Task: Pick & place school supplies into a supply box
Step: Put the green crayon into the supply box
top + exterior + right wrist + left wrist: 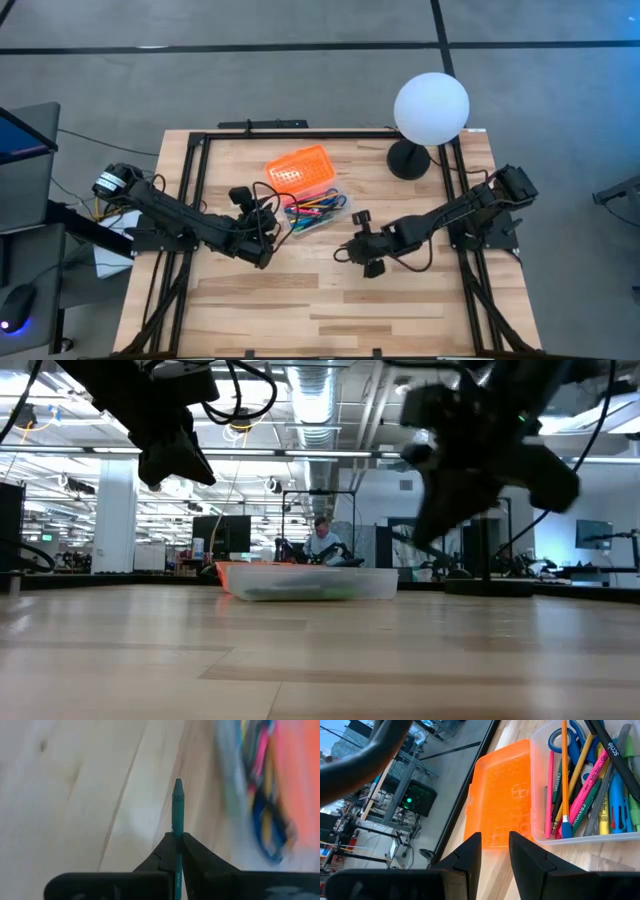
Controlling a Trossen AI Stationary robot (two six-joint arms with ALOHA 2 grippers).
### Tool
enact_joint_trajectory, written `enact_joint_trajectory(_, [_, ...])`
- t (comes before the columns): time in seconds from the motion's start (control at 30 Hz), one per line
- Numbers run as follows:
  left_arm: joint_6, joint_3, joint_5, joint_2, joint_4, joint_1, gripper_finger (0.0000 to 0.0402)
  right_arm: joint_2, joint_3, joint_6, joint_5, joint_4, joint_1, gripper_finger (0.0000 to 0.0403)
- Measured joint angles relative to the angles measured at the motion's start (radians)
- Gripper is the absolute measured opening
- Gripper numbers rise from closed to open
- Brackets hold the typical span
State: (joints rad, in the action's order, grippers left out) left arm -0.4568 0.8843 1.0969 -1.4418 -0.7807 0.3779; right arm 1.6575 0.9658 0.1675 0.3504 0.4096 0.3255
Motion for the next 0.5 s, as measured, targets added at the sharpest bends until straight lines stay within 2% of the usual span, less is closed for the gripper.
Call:
enact_joint_trajectory(0.27, [-0.011, 0.0, 0.0, 0.0, -0.018, 0.0, 0.0093, -0.001, 0.06, 0.213, 0.0, -0.1, -0.092, 0.0])
enact_joint_trajectory(0.5, [-0.042, 0.0, 0.004, 0.0, -0.046, 0.0, 0.0093, -0.001, 0.061, 0.26, -0.01, -0.179, -0.232, 0.0])
